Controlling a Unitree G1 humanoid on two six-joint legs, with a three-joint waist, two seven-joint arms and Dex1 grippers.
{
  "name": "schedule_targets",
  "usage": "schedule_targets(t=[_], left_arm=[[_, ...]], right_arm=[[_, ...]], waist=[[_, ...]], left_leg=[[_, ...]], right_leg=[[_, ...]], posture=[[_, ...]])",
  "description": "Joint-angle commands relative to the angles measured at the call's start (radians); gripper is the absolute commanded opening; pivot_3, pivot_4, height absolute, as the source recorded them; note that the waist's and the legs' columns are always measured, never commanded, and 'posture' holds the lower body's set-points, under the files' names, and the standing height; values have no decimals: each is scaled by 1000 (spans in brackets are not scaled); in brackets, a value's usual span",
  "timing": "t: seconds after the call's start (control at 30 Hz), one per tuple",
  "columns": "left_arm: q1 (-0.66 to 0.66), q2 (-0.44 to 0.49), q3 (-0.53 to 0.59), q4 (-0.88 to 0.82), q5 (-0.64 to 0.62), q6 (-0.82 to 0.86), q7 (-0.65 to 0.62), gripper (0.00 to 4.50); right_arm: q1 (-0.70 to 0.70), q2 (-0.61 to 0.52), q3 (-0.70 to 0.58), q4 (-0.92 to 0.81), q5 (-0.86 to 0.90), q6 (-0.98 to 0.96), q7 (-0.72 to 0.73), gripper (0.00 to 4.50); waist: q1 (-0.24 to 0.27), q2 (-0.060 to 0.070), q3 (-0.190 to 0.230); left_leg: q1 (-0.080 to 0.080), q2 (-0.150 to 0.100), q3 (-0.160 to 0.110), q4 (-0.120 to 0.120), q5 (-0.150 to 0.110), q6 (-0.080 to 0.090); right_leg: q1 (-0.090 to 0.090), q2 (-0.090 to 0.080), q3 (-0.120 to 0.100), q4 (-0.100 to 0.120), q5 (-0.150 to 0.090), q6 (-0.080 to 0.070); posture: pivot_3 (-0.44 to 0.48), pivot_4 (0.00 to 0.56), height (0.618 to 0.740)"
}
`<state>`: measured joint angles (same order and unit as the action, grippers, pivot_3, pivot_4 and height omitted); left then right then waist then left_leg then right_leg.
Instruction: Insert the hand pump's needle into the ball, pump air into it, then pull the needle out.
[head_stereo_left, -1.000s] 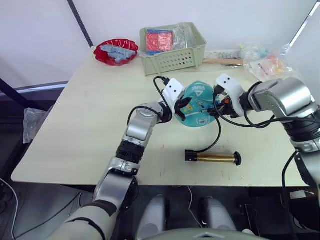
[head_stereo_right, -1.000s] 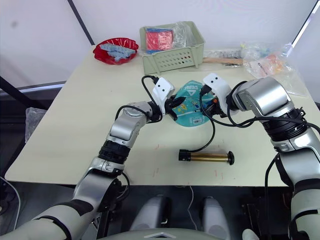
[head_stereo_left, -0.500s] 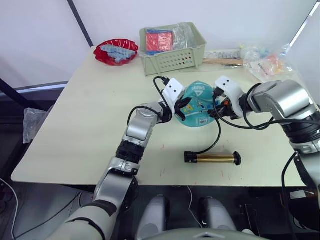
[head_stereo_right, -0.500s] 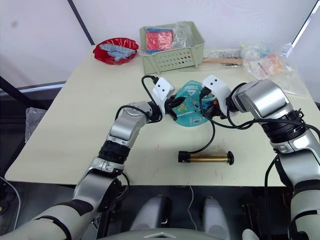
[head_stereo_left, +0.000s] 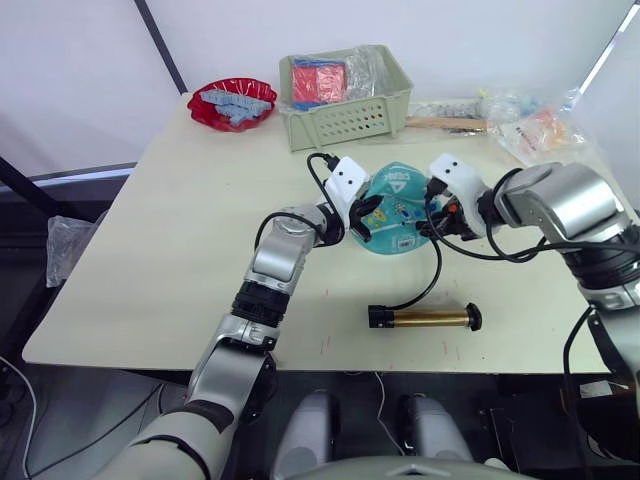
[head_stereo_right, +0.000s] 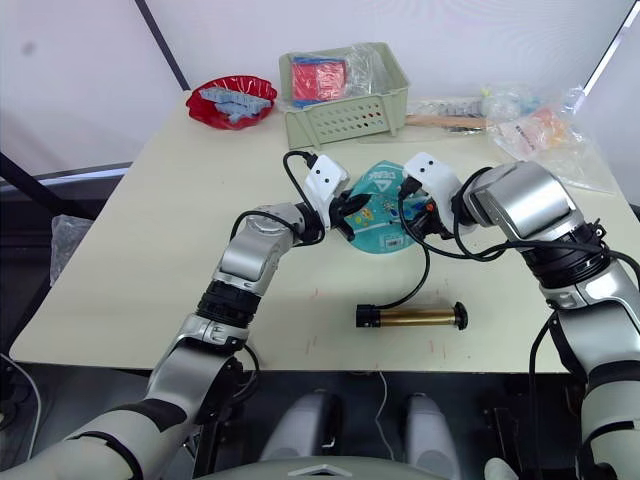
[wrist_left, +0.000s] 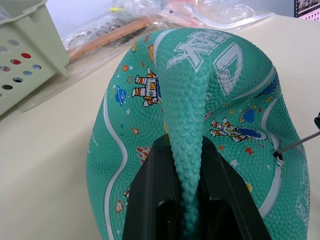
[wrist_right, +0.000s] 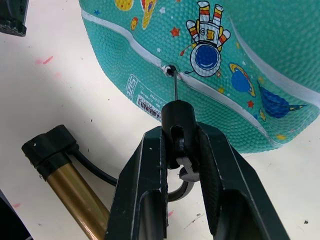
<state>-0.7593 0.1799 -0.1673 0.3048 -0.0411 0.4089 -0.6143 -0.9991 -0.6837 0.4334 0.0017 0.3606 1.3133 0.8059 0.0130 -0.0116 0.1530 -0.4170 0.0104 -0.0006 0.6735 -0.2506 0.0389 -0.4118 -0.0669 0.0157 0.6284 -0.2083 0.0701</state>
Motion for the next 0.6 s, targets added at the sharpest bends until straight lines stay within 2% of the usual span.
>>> schedule_targets(t=[0.03, 0.6], left_arm=[[8, -10, -21, -13, -5, 10, -12, 18], [12, -14, -23, -15, -5, 14, -9, 18]], right_arm=[[5, -4, 5, -32, -2, -12, 13, 314], [26, -4, 27, -59, -25, -34, 32, 314]], waist=[[0, 0, 0], [-1, 0, 0]], left_leg=[[0, 0, 0, 0, 0, 0], [0, 0, 0, 0, 0, 0]], right_leg=[[0, 0, 0, 0, 0, 0], [0, 0, 0, 0, 0, 0]], posture=[[0, 150, 740], [0, 150, 740]])
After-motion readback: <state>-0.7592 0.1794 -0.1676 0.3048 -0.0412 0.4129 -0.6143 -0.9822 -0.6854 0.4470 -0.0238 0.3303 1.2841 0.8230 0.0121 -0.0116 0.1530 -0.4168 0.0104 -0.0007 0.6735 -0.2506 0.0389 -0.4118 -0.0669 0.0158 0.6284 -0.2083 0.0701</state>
